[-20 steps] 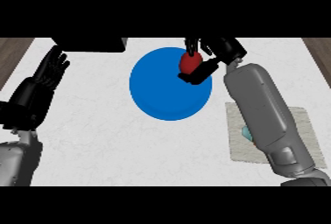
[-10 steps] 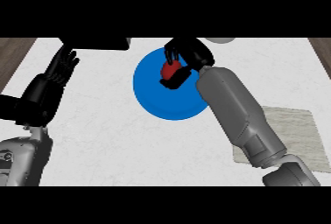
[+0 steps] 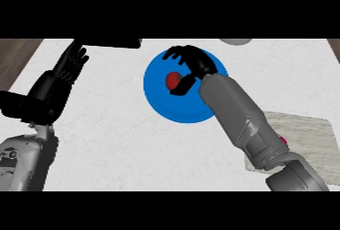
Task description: Pick the tomato from the placemat and place it in the plate
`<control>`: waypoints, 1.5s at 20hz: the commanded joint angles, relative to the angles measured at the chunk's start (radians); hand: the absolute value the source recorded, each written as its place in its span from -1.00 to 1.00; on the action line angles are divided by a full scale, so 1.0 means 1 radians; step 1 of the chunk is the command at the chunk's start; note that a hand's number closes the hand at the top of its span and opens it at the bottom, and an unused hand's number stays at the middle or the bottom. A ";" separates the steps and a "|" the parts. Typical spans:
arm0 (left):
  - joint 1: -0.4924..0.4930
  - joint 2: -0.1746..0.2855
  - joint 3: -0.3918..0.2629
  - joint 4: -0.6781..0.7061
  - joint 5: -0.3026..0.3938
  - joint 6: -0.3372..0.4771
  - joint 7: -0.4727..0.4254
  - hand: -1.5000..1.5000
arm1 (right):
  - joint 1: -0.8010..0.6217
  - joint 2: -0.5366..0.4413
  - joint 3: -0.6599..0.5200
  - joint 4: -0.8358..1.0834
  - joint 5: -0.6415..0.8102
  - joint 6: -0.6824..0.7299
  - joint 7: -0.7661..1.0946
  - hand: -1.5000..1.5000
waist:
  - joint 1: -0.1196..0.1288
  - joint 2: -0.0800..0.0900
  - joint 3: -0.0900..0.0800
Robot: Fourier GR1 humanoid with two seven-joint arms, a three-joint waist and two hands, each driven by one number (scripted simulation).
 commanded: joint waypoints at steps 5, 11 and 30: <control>-0.001 0.015 0.009 0.005 0.011 -0.030 0.002 0.00 | -0.035 0.001 -0.054 0.012 -0.215 -0.041 -0.099 -1.00 | 0.022 0.000 0.001; -0.015 -0.019 0.005 0.008 -0.013 0.019 0.009 0.00 | -0.057 0.001 -0.179 0.032 -0.362 0.005 -0.167 -1.00 | -0.013 -0.002 0.001; 0.027 0.021 0.063 -0.010 0.002 -0.015 -0.005 0.00 | 0.067 -0.412 -0.314 0.107 -0.442 0.384 -0.370 -1.00 | -0.043 -0.001 0.002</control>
